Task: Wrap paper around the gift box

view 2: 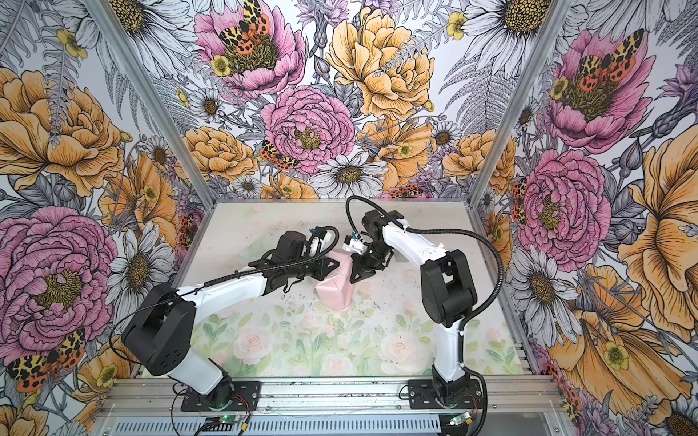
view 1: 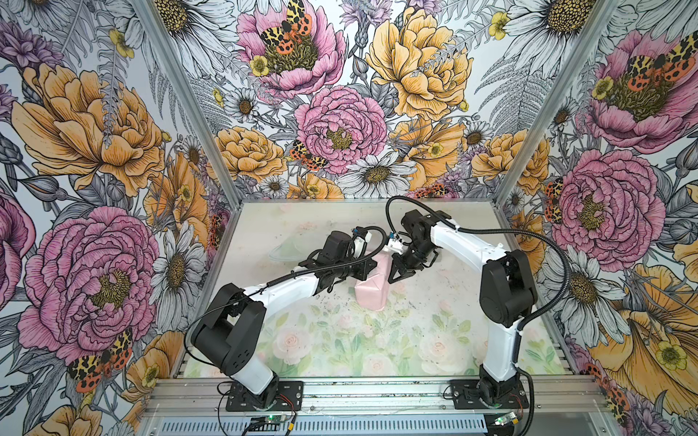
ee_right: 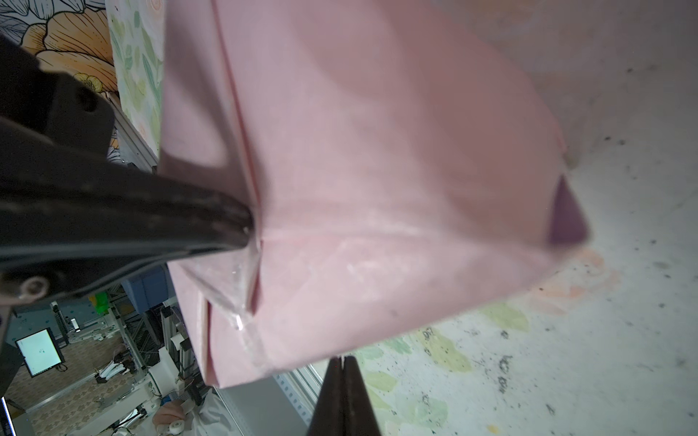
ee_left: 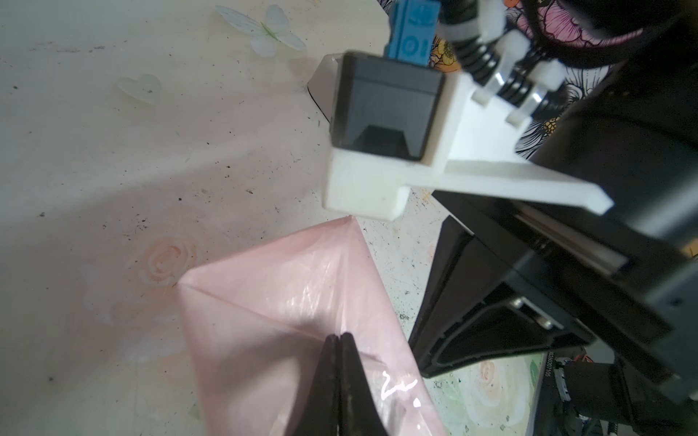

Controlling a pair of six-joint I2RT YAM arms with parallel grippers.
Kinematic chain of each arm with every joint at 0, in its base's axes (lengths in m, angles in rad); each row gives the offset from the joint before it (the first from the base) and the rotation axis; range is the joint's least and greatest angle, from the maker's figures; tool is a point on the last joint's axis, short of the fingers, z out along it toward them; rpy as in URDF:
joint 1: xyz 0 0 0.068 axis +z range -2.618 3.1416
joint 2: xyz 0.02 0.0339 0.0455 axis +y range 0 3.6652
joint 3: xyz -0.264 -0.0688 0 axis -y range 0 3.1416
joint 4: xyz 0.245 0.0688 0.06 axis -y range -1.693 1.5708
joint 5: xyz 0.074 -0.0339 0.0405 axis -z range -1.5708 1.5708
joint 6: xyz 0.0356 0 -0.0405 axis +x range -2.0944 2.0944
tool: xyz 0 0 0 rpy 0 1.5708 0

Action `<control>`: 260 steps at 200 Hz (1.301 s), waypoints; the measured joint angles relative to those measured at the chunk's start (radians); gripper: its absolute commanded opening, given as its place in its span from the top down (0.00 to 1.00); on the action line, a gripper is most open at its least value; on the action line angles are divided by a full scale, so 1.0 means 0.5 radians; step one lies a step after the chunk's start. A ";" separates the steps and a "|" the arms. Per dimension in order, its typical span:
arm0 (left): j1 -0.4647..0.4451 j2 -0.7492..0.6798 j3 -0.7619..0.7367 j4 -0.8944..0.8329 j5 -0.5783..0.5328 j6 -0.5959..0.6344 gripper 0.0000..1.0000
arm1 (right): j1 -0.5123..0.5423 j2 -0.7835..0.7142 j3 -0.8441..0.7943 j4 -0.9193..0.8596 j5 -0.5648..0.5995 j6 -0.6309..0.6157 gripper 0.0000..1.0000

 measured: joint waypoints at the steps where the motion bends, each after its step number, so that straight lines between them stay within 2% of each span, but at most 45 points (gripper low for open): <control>1: 0.000 0.000 0.000 0.000 0.000 0.000 0.97 | 0.000 0.000 -0.002 0.004 0.000 0.002 0.98; 34: -0.001 -0.001 0.000 0.000 0.000 0.000 0.97 | -0.012 -0.026 -0.049 0.031 0.043 0.039 0.76; 92: -0.001 -0.008 -0.001 -0.007 -0.008 0.000 0.97 | -0.012 -0.307 -0.079 0.156 0.167 0.242 0.61; 118: -0.001 -0.008 -0.001 -0.007 -0.013 0.000 0.97 | 0.005 -0.341 -0.079 0.233 0.198 0.332 0.52; 198: -0.002 -0.008 -0.001 -0.007 -0.020 0.000 0.97 | 0.137 -0.260 -0.050 0.332 0.256 0.452 0.49; 260: -0.002 -0.009 -0.001 -0.007 -0.020 0.000 0.97 | 0.162 -0.175 -0.016 0.352 0.287 0.484 0.50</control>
